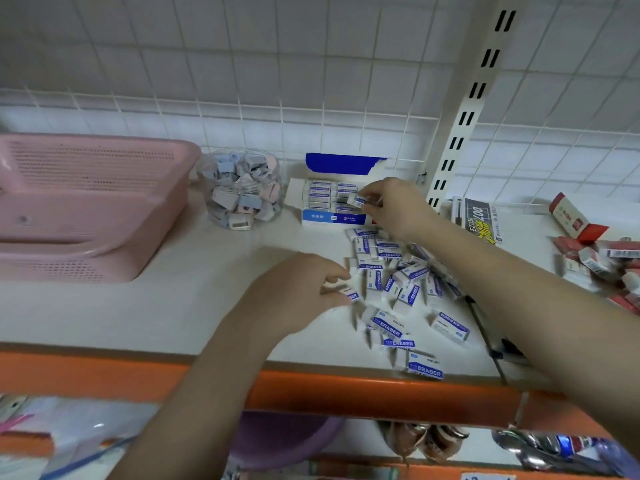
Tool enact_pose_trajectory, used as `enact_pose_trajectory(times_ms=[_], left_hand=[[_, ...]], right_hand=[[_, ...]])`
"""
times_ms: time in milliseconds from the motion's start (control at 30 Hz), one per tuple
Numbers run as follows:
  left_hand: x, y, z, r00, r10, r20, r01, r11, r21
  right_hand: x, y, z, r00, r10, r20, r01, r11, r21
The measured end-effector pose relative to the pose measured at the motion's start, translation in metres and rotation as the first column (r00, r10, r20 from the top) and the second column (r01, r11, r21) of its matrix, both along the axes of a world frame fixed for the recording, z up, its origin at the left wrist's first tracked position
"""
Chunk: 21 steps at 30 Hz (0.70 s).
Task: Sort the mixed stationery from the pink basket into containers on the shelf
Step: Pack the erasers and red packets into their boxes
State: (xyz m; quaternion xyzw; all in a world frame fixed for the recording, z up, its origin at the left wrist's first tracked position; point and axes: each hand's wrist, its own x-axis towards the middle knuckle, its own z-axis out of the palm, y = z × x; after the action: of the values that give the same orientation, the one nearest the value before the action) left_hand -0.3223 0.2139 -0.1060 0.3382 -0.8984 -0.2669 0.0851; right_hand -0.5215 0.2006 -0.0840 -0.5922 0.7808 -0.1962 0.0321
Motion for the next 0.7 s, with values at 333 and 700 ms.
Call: enact_pose_trajectory(times_ms=[333, 700], left_hand=[[0.010, 0.007, -0.015, 0.998, 0.004, -0.064, -0.013, 0.990, -0.143], [0.025, -0.002, -0.023, 0.956, 0.225, -0.189, -0.253, 0.957, -0.141]], right_hand=[[-0.001, -0.028, -0.004, 0.997, -0.005, -0.074, 0.012, 0.996, 0.085], [-0.003, -0.027, -0.002, 0.996, 0.006, -0.086, -0.010, 0.999, -0.050]])
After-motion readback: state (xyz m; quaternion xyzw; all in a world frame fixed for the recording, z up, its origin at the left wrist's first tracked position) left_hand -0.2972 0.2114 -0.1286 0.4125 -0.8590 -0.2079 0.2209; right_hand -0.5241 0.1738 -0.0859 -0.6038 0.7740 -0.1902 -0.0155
